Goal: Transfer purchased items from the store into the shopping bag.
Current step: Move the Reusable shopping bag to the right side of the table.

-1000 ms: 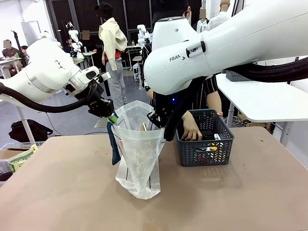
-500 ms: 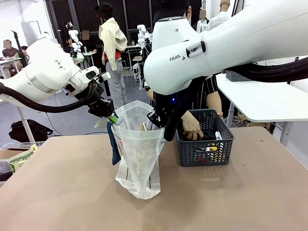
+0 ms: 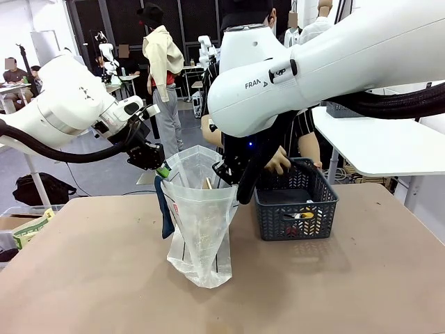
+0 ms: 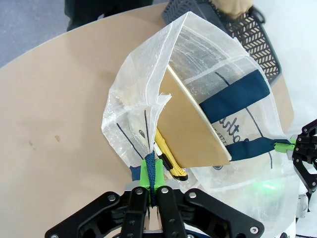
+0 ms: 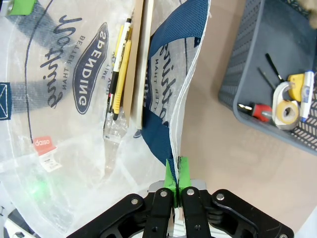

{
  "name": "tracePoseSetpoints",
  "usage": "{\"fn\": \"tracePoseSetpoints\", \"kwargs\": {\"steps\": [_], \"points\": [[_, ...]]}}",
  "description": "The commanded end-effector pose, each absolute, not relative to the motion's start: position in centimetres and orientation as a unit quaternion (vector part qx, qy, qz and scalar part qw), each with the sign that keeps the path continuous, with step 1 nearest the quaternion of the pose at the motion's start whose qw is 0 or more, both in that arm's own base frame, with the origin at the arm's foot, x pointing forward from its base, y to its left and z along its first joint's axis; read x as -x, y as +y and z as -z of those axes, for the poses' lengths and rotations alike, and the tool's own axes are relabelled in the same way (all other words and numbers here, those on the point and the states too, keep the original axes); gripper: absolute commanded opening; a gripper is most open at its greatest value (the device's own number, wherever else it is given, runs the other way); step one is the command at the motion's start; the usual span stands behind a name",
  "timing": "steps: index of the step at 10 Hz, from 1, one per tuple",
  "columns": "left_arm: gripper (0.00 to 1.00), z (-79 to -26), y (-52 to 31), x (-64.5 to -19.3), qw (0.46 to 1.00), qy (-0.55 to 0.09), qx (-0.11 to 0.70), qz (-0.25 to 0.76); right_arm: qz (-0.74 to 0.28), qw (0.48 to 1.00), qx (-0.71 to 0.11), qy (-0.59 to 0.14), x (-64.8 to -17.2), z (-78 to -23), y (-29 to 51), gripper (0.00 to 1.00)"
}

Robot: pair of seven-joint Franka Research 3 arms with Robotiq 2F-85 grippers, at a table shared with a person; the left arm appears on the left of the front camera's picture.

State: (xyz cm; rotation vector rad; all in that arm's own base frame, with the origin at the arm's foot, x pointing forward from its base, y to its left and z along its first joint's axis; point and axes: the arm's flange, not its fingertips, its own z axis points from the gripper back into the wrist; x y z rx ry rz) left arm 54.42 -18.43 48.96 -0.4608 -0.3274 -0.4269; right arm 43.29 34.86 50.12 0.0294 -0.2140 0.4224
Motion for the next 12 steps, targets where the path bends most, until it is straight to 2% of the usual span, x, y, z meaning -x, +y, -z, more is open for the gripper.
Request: {"fn": "tracePoseSetpoints", "kwargs": {"steps": [1,12], "points": [[0.00,-49.01,-18.22,-54.50,0.938,-0.161,0.225,0.208,-0.206,0.973,-0.013,-0.105,-42.97,-50.02,34.53,0.00],[0.00,-49.01,-18.22,-54.50,0.938,-0.161,0.225,0.208,-0.206,0.973,-0.013,-0.105,-42.97,-50.02,34.53,0.00]]}}
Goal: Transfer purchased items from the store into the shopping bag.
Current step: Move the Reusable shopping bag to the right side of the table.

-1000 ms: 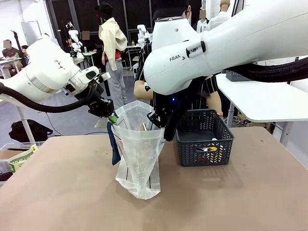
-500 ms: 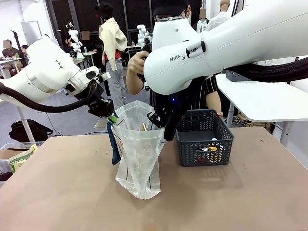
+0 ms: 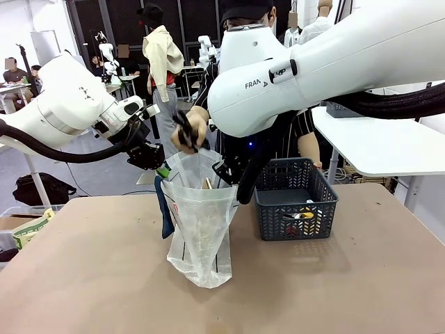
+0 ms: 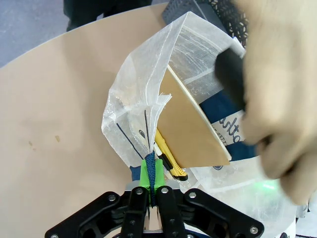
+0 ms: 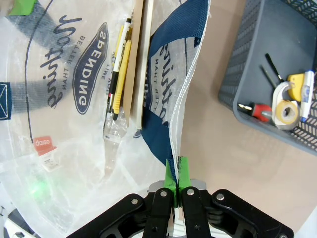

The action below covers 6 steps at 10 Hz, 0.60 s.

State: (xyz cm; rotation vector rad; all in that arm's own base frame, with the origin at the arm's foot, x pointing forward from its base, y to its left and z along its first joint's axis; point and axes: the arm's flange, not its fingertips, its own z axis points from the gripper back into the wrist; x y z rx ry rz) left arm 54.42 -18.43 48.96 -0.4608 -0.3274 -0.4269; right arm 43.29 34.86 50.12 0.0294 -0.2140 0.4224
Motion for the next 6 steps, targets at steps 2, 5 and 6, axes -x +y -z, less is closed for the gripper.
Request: {"fn": "tracePoseSetpoints", "kwargs": {"steps": [2,5,6], "points": [[0.00,-49.01,-18.22,-54.50,0.938,-0.161,0.225,0.208,-0.206,0.973,-0.013,-0.105,-42.97,-50.02,34.53,0.00],[0.00,-49.01,-18.22,-54.50,0.938,-0.161,0.225,0.208,-0.206,0.973,-0.013,-0.105,-42.97,-50.02,34.53,0.00],[0.00,-49.01,-18.22,-54.50,0.938,-0.161,0.225,0.208,-0.206,0.973,-0.013,-0.105,-42.97,-50.02,34.53,0.00]]}}
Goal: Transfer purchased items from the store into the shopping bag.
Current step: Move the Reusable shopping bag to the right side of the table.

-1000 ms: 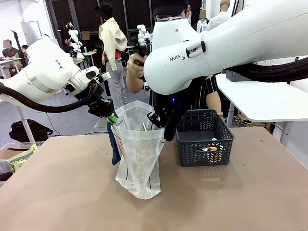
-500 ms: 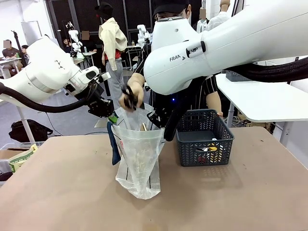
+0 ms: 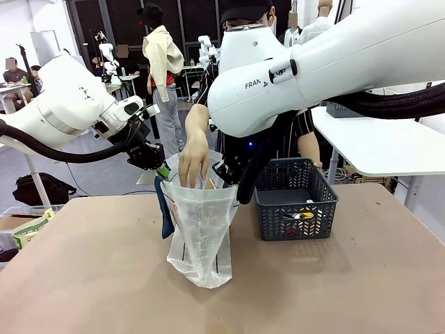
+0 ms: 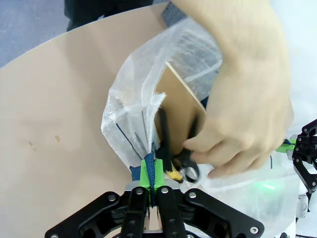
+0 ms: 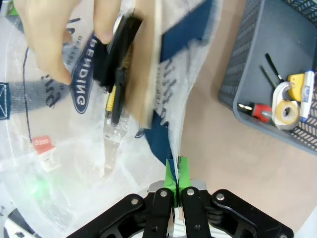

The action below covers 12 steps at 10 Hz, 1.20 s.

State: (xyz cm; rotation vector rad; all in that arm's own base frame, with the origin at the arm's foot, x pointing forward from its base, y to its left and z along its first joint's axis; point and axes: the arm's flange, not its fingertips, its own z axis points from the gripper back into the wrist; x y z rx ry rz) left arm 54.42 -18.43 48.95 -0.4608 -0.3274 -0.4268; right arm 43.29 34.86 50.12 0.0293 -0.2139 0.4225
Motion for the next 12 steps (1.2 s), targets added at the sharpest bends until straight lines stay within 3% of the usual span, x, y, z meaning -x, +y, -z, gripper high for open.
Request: {"fn": "tracePoseSetpoints", "kwargs": {"steps": [1,12], "points": [[0.00,-49.01,-18.22,-54.50,0.938,-0.161,0.225,0.208,-0.206,0.973,-0.013,-0.105,-42.97,-50.02,34.53,0.00],[0.00,-49.01,-18.22,-54.50,0.938,-0.161,0.225,0.208,-0.206,0.973,-0.013,-0.105,-42.97,-50.02,34.53,0.00]]}}
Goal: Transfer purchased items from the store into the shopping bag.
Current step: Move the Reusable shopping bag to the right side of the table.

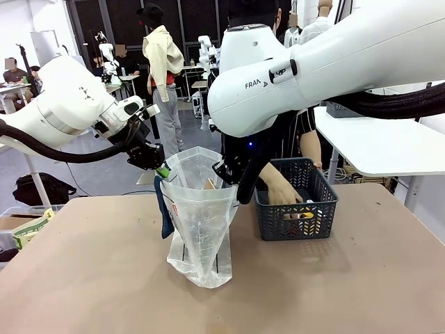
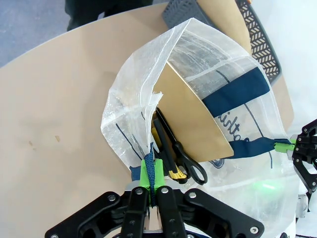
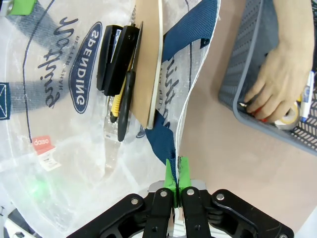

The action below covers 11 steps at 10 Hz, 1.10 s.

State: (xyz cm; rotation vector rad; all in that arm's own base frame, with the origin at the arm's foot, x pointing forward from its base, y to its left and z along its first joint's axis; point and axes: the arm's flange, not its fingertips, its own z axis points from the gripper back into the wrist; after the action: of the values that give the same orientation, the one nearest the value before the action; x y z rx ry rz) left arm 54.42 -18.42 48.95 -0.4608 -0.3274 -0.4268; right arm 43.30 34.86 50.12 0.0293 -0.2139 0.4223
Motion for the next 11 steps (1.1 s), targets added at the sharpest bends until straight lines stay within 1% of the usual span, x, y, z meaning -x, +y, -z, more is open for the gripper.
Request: {"fn": "tracePoseSetpoints", "kwargs": {"steps": [1,11], "points": [[0.00,-49.01,-18.22,-54.50,0.938,-0.161,0.225,0.208,-0.206,0.973,-0.013,-0.105,-42.97,-50.02,34.53,0.00],[0.00,-49.01,-18.22,-54.50,0.938,-0.161,0.225,0.208,-0.206,0.973,-0.013,-0.105,-42.97,-50.02,34.53,0.00]]}}
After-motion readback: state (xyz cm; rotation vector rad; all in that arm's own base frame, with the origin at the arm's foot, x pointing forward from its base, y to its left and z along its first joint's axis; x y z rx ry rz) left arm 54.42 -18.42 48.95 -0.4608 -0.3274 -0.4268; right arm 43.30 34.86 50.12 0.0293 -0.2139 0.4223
